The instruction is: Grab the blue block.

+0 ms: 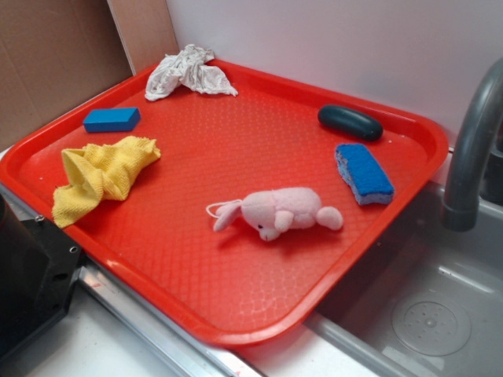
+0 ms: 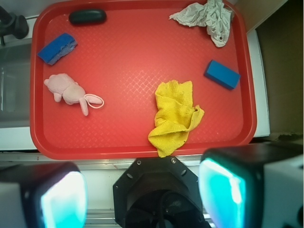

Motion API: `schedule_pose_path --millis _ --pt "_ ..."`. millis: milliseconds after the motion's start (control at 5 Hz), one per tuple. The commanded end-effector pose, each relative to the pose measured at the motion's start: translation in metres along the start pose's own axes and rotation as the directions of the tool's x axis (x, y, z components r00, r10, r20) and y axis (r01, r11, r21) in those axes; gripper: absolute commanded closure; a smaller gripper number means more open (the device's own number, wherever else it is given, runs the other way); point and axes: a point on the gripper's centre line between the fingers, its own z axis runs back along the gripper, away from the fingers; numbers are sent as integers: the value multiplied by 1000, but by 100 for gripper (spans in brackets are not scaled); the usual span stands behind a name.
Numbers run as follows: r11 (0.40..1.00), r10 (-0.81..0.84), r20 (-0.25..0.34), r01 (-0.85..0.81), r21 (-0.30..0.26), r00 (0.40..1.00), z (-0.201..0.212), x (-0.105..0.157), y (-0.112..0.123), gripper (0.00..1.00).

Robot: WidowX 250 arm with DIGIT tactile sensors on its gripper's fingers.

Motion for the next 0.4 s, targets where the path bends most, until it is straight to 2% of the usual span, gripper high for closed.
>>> schedule_pose_path --millis 0,200 --pt "1000 0 0 0 0 1000 0 0 0 0" --pt "962 -258 39 253 103 965 -42 47 38 0"
